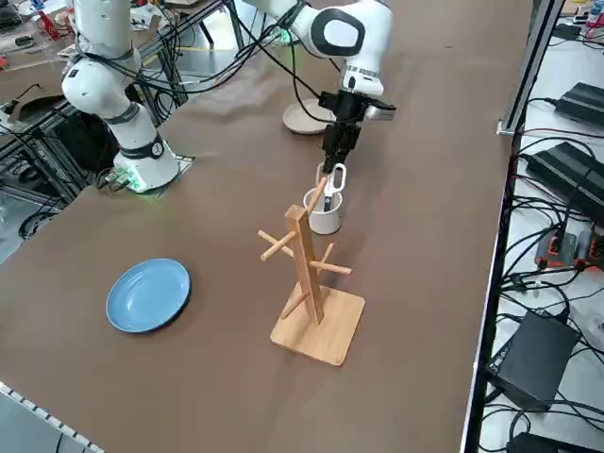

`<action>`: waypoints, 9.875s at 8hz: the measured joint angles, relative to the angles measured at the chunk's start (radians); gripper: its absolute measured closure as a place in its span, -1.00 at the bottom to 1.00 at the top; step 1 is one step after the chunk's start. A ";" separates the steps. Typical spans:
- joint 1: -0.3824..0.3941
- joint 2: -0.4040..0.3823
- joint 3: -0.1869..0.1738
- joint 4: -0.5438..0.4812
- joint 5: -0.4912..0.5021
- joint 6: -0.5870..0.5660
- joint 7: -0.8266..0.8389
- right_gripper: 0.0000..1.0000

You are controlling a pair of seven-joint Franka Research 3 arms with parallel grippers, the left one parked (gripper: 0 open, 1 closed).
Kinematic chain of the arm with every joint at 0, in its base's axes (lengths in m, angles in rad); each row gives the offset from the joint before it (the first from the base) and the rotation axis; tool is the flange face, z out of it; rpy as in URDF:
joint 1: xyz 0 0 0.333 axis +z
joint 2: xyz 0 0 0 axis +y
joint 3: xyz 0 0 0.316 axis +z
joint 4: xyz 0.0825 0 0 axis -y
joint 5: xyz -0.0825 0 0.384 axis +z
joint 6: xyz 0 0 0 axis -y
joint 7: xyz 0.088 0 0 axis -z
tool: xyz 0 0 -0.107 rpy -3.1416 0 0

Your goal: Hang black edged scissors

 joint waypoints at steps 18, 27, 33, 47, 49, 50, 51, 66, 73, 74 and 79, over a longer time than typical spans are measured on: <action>0.005 -0.128 -0.019 0.116 0.047 -0.192 -0.030 0.79; -0.354 -0.272 -0.034 0.269 0.335 -0.373 -0.716 0.79; -0.550 -0.255 -0.033 0.283 0.503 -0.356 -1.127 0.79; -0.633 -0.008 -0.023 0.573 0.633 -0.330 -1.147 0.79; -0.633 -0.008 -0.023 0.578 0.633 -0.330 -1.141 0.79; -0.635 -0.008 -0.023 0.579 0.633 -0.330 -1.140 0.79; -0.639 -0.008 -0.023 0.579 0.633 -0.330 -1.139 0.79; -0.692 0.039 -0.022 0.593 0.633 -0.290 -1.105 -0.59; -0.457 -0.151 -0.001 0.668 0.474 -0.496 -0.801 -1.00; -0.404 -0.187 0.000 0.660 0.450 -0.539 -0.749 -1.00; -0.311 -0.442 -0.004 0.294 0.464 -0.516 -0.716 -1.00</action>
